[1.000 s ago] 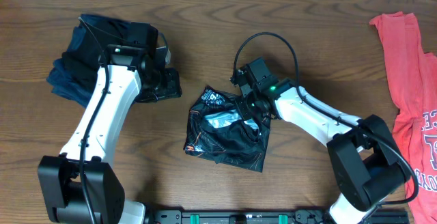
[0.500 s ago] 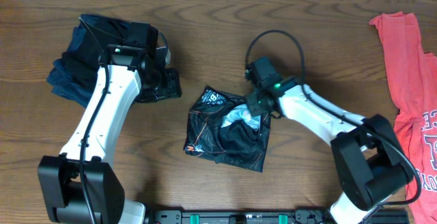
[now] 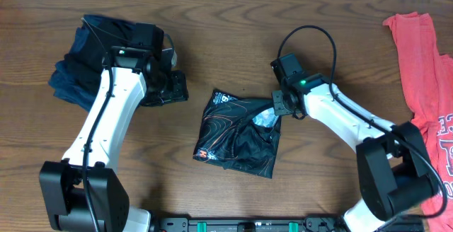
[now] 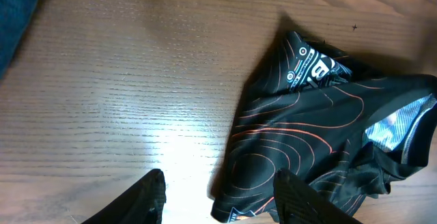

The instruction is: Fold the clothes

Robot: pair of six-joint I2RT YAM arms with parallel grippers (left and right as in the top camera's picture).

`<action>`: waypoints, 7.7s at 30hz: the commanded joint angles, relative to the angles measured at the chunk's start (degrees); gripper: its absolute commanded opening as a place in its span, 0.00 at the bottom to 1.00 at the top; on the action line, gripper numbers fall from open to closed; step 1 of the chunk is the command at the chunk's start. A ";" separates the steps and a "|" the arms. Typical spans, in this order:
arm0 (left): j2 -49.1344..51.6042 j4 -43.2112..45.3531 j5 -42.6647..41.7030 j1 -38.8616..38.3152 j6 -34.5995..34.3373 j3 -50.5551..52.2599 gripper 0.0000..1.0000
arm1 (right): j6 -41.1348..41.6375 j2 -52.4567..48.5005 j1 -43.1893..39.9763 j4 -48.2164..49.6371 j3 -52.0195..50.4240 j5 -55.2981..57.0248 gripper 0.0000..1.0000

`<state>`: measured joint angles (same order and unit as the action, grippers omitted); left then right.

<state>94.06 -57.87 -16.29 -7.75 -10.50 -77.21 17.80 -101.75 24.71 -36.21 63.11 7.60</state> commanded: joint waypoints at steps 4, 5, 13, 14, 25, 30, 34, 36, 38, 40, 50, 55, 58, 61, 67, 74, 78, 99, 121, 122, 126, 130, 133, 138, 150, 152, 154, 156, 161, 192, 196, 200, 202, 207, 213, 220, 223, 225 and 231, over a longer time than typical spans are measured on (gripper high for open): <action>0.50 -0.15 0.28 -0.04 -0.11 0.57 0.53 | -3.45 12.11 -0.11 -0.50 0.00 -4.96 0.35; 0.50 -0.15 0.28 -0.04 -0.11 0.57 0.53 | -4.33 13.18 0.07 -0.96 0.00 -7.19 0.34; 0.50 -0.17 0.28 -0.04 -0.11 0.57 0.53 | -9.66 12.87 4.83 -7.72 -0.35 -22.34 0.32; 0.50 -0.17 0.28 -0.04 -0.11 0.57 0.53 | -10.14 12.02 6.27 -7.80 -0.37 -23.02 0.32; 0.50 -1.05 0.28 -0.04 -0.09 0.57 0.54 | -10.10 2.38 14.45 -6.19 -0.37 -21.07 0.29; 0.50 -1.01 0.31 -0.04 -0.09 0.57 0.53 | -8.41 1.16 14.80 -5.51 -0.35 -20.90 0.12; 0.50 -0.98 0.31 -0.04 -0.09 0.57 0.53 | -7.15 1.99 14.80 -6.84 -0.33 -20.87 0.01; 0.50 -0.98 0.31 -0.04 -0.09 0.57 0.53 | -7.08 2.45 14.80 -8.31 -0.33 -20.85 0.01; 0.50 -0.98 0.31 -0.04 -0.09 0.57 0.53 | -6.86 2.49 14.80 -10.05 -0.33 -20.59 0.01; 0.50 -1.01 0.31 -0.04 -0.09 0.57 0.53 | -5.66 2.49 14.80 -13.46 -0.33 -18.99 0.01; 0.50 -1.01 0.31 -0.04 -0.09 0.57 0.53 | 3.61 2.49 15.06 -22.91 -0.33 -6.97 0.12; 0.50 -1.03 0.31 -0.04 -0.09 0.57 0.53 | 3.76 2.56 15.10 -21.22 -0.33 -8.31 0.14; 0.50 -1.05 0.31 -0.04 -0.09 0.57 0.53 | 5.92 3.69 15.10 -21.92 -0.28 -8.28 0.14; 0.50 -1.05 0.28 -0.04 -0.09 0.57 0.53 | 5.95 6.71 14.99 -21.88 -0.24 -8.00 0.15; 0.50 -1.03 0.28 -0.04 -0.09 0.57 0.53 | 1.73 12.61 14.95 -17.25 -0.24 -7.80 0.18; 0.50 -1.20 0.28 -0.04 -0.09 0.57 0.53 | 2.38 9.09 14.95 -17.40 -0.33 -7.82 0.24; 0.50 -1.20 0.28 -0.04 -0.09 0.57 0.54 | 4.11 5.62 14.95 -17.55 -0.35 -7.78 0.25; 0.50 -1.22 0.28 -0.04 -0.09 0.57 0.54 | 9.40 1.36 15.32 -29.14 -0.35 -8.81 0.03; 8.63 7.89 -9.03 -2.82 10.97 0.57 0.79 | 16.65 9.16 10.69 -23.39 -0.20 -3.02 0.19; 10.12 9.14 -9.31 -2.84 11.52 0.57 0.79 | 16.63 10.25 10.27 -23.39 -0.20 -2.86 0.20; 15.61 12.02 -16.85 -2.84 16.83 0.57 0.79 | 15.30 13.62 9.03 -23.41 -0.22 -2.86 0.22; 20.70 13.92 -22.53 -2.84 21.11 0.57 0.80 | 15.32 14.12 8.94 -24.09 -0.22 -2.89 0.23; 23.74 15.74 -23.41 -2.84 21.66 0.57 0.80 | 15.30 14.10 8.94 -24.72 -0.22 -2.86 0.24; 27.58 18.12 -28.83 -2.97 21.64 0.57 0.80 | 15.30 14.10 8.96 -25.14 -0.24 -2.84 0.24; 31.06 16.65 -30.34 -5.95 21.68 0.61 0.33 | 15.08 14.10 8.90 -25.27 -0.24 -2.82 0.24; 31.06 16.63 -29.83 -5.95 21.90 0.61 0.19 | 15.08 14.10 8.90 -25.35 -0.24 -2.84 0.24; 31.04 16.63 -29.49 -5.95 22.12 0.59 0.07 | 15.08 14.10 8.87 -25.35 -0.24 -2.82 0.24; 30.95 16.61 -28.94 -5.88 22.51 0.57 0.06 | 15.08 14.10 8.87 -25.38 -0.24 -2.40 0.24; 28.37 13.05 -16.72 -5.05 20.41 -1.62 0.06 | 14.91 14.10 8.83 -26.25 -0.24 -1.05 0.24; 4.85 34.64 18.69 16.90 18.12 -5.99 0.06 | 14.93 14.12 8.57 -26.53 -0.24 1.29 0.24; 4.87 37.51 18.67 21.07 18.05 -5.97 0.06 | 14.93 14.12 8.57 -26.40 -0.24 1.90 0.24; 4.96 38.40 18.38 24.87 16.74 -5.97 0.07 | 14.93 14.12 8.57 -26.40 -0.24 2.05 0.24; 5.22 38.49 18.25 26.62 15.69 -5.90 0.06 | 14.93 14.12 8.57 -26.38 -0.24 2.08 0.24; 6.82 38.14 18.23 29.64 15.32 -5.73 0.07 | 14.93 14.12 8.57 -26.38 -0.24 2.05 0.24; 7.39 37.55 18.21 30.23 14.43 -5.53 0.97 | 14.93 14.12 8.57 -26.38 -0.24 2.10 0.24; 4.52 35.63 15.17 30.12 11.67 -5.53 0.98 | 14.93 14.12 8.57 -22.99 -0.24 2.08 0.24; 3.21 33.70 6.86 29.55 10.82 -5.53 0.98 | 14.97 14.12 8.57 -19.91 -0.22 1.92 0.33; 2.89 32.30 2.25 28.28 9.75 -5.53 0.98 | 15.63 14.12 8.57 -16.74 -0.24 1.57 0.48; 3.06 27.36 1.95 18.67 10.45 -5.53 0.98 | 16.48 14.12 8.28 -4.13 -0.22 -0.35 0.79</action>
<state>97.86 -29.06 -11.07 16.03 0.21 -82.21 33.76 -88.05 33.76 -43.09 62.81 8.12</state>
